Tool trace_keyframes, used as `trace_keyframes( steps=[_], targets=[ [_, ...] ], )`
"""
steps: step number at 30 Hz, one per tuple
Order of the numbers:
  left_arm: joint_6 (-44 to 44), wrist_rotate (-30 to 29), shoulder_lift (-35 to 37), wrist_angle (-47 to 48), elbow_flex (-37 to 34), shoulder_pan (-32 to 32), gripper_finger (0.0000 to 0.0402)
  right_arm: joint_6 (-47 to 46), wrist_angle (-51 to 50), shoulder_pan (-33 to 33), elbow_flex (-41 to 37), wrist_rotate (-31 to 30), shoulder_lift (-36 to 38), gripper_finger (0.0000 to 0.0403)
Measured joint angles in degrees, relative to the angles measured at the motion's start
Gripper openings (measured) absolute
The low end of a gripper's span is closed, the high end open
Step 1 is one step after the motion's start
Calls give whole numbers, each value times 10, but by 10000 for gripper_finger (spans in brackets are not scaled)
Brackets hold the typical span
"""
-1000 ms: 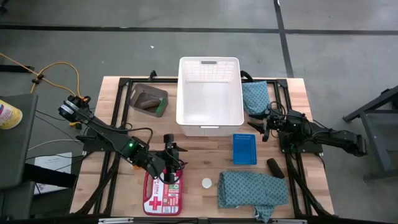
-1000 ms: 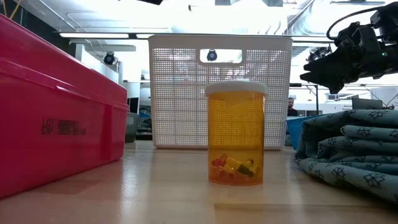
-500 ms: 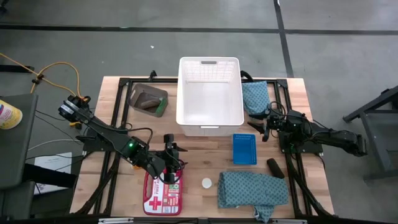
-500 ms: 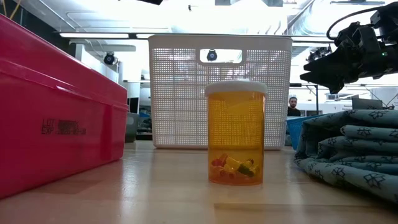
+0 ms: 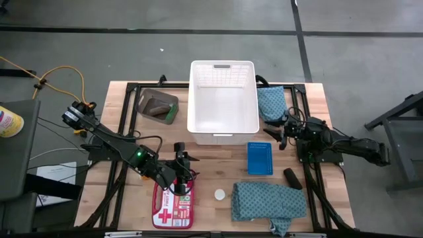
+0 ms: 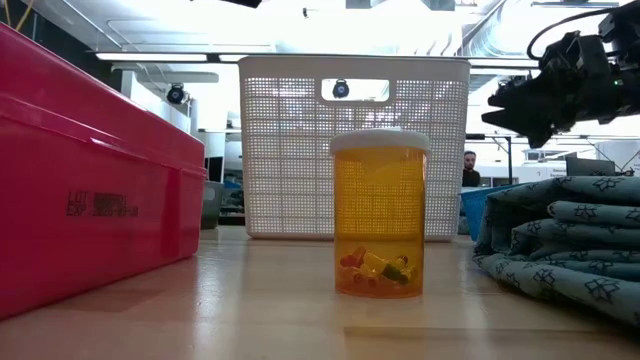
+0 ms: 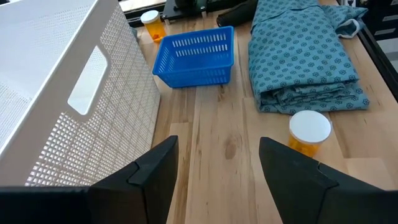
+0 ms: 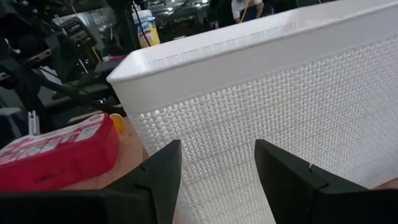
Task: Pick & place medical supplies in basket/bin
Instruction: Put the black bandage into the black bin
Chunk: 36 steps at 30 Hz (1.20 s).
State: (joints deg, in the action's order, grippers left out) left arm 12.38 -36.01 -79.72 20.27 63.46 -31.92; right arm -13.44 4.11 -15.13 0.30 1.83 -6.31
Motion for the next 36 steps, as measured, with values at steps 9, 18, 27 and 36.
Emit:
trace_keyframes(
  steps=[9, 18, 27, 36],
  targets=[
    [0, 0, 0, 0, 0, 0, 215, 26, 7, 0, 5, 67, 0, 192],
    [0, 0, 0, 0, 0, 0, 215, 62, -15, 34, 63, 52, -2, 192],
    [0, 0, 0, 0, 0, 0, 215, 77, -156, 87, 167, 5, -43, 192],
    [0, 0, 0, 0, 0, 0, 215, 36, -291, 162, 270, -81, -163, 192]
  ],
)
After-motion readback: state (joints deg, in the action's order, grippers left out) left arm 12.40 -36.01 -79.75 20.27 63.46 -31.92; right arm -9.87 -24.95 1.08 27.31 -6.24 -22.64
